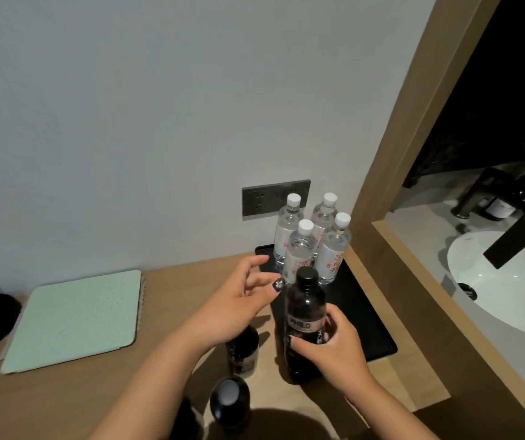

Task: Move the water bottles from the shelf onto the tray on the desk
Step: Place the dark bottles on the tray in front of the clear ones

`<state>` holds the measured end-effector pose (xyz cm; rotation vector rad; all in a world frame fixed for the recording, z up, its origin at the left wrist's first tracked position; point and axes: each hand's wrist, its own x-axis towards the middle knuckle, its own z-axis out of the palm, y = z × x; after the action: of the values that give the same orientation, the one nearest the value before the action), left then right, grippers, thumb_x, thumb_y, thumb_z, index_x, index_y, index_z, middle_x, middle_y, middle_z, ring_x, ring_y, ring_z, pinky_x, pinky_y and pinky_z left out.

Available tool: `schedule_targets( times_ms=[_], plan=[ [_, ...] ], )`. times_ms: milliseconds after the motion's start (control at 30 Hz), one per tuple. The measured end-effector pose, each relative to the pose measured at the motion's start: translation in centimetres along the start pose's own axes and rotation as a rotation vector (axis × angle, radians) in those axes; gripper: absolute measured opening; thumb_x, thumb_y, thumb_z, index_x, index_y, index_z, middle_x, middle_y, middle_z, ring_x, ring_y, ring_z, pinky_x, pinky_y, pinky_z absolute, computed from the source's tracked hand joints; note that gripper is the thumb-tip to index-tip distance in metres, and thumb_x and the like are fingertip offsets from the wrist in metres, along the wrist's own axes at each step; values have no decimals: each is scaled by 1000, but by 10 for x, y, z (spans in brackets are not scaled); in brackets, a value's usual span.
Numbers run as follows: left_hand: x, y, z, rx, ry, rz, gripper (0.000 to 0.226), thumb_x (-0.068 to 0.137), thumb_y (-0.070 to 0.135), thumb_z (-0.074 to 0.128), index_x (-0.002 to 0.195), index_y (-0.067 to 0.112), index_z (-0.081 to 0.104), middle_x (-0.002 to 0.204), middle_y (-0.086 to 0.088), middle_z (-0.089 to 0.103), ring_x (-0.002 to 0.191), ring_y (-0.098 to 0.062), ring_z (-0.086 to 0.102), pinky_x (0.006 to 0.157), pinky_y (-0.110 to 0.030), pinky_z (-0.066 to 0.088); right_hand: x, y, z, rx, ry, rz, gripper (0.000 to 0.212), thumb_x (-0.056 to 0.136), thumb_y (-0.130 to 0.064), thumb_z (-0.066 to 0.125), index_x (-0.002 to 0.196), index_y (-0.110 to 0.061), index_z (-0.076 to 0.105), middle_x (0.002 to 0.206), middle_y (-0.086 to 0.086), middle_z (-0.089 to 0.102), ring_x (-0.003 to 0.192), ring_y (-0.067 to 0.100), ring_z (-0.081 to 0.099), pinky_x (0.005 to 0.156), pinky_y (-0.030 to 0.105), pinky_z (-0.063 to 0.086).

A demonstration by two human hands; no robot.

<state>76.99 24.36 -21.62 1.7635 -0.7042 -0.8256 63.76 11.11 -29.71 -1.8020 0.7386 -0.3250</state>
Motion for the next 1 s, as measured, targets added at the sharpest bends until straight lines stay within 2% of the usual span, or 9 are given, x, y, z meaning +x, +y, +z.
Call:
schedule_targets(
  times_ms=[67, 133, 167, 267, 400, 600, 700, 833, 1000],
  plan=[
    [11, -11, 5, 188, 31, -28, 51, 92, 22, 57, 137, 30, 35, 135, 10, 50, 126, -6, 45, 86, -7, 41, 14, 24, -11, 10, 32, 78, 52, 61, -12, 85, 103, -24, 56, 96, -12, 64, 90, 1, 60, 70, 12, 43],
    [18, -23, 7, 388, 21, -110, 54, 91, 22, 58, 140, 29, 36, 144, 7, 42, 136, -11, 35, 103, -20, 31, 29, 42, -18, -8, 54, 119, 55, 62, -11, 85, 105, -23, 54, 95, -14, 61, 90, 1, 58, 71, 14, 42],
    [19, -29, 8, 428, -13, -172, 52, 93, 20, 56, 140, 29, 37, 147, 7, 39, 137, -13, 33, 105, -24, 28, 37, 50, -21, -16, 62, 131, 56, 62, -11, 85, 106, -23, 53, 94, -15, 60, 90, 3, 58, 72, 16, 42],
    [21, -41, 15, 435, -89, -282, 50, 93, 7, 51, 137, 29, 42, 145, 6, 41, 125, -11, 42, 95, -19, 32, 61, 65, -24, -42, 62, 166, 58, 62, -10, 85, 107, -22, 52, 93, -14, 59, 90, 8, 58, 81, 23, 44],
    [24, -52, 18, 523, -38, -313, 53, 89, 4, 56, 134, 30, 46, 137, 4, 49, 125, -16, 45, 94, -19, 34, 89, 81, -15, -55, 48, 187, 61, 61, -10, 85, 112, -17, 52, 107, 0, 64, 101, 16, 60, 92, 32, 48],
    [23, -66, 22, 620, 64, -280, 44, 90, 1, 49, 125, 25, 57, 133, 6, 53, 127, -13, 46, 105, -23, 35, 114, 84, 1, -19, 73, 140, 62, 60, -6, 86, 111, -14, 53, 112, 5, 64, 103, 15, 59, 92, 29, 45],
    [23, -72, 24, 646, 147, -237, 43, 91, 4, 48, 129, 24, 53, 135, 7, 51, 126, -10, 46, 104, -20, 33, 118, 86, 6, -25, 88, 128, 69, 59, -6, 86, 118, -13, 51, 119, 7, 63, 113, 21, 58, 100, 34, 44],
    [26, -80, 22, 652, 219, -228, 47, 88, 4, 54, 130, 24, 51, 134, 6, 51, 125, -12, 46, 104, -22, 34, 126, 83, 8, -43, 78, 97, 67, 62, -4, 85, 119, -10, 51, 119, 10, 62, 113, 22, 56, 95, 25, 39],
    [28, -86, 17, 635, 258, -247, 46, 88, 9, 59, 130, 25, 50, 134, 5, 53, 125, -14, 46, 105, -25, 35, 133, 79, 9, -58, 78, 99, 69, 63, -5, 84, 123, -9, 49, 123, 13, 60, 118, 27, 55, 94, 23, 36]
  ],
)
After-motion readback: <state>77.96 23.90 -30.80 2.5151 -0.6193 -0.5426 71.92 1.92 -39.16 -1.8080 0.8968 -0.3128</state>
